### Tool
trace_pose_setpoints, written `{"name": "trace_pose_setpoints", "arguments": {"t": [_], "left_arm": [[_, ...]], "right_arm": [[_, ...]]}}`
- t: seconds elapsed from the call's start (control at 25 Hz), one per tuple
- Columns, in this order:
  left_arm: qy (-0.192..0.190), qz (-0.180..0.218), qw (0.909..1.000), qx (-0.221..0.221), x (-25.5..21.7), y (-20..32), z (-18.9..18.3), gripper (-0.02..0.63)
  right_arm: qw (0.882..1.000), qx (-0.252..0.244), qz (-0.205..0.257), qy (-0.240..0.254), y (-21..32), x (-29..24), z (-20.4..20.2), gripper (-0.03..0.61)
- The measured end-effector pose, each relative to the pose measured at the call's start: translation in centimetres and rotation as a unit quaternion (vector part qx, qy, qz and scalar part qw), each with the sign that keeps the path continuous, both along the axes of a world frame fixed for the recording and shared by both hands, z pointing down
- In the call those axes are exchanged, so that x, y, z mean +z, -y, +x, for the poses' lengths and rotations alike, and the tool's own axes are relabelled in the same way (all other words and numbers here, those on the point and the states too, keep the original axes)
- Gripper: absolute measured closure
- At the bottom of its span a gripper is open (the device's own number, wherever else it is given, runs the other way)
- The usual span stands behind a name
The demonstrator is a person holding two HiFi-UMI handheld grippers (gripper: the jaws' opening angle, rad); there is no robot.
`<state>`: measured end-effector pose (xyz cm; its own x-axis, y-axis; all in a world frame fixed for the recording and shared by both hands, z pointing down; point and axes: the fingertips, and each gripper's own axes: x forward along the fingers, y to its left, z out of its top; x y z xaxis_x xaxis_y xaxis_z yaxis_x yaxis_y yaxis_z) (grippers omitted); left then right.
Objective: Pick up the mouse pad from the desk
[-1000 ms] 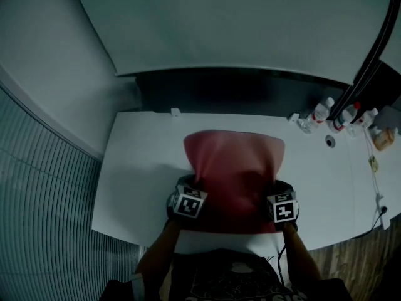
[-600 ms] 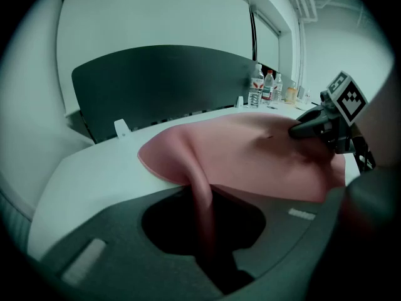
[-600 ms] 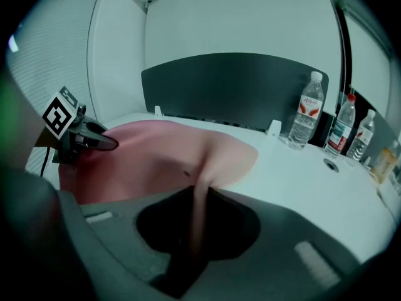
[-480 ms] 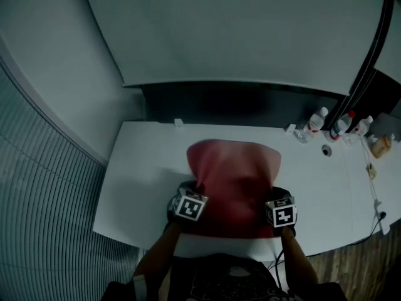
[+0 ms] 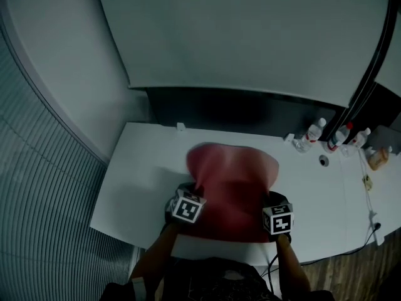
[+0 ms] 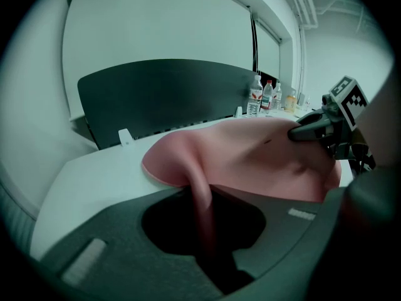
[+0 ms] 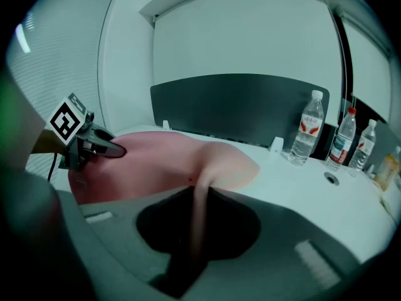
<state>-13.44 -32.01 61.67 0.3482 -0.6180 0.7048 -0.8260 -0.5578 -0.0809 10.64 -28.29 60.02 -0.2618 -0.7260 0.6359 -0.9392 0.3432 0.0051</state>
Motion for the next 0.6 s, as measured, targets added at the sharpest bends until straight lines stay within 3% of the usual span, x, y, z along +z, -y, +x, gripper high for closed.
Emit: {"name": "trace_pose_setpoints", "arguments": {"t": [0.32,0.6], "left_arm": [[-0.018,0.030,0.9994,-0.008,-2.9,0.2,0.4,0.558],[-0.044,0.071,0.9963,-0.023,-6.9,1.0,0.6,0.558]], "right_arm": [[1.000,-0.007,0.017,0.007,0.5,-2.4,-0.3,0.528],[0.997,-0.016,0.069,0.003,2.0,-6.3,-0.2,0.526]]}}
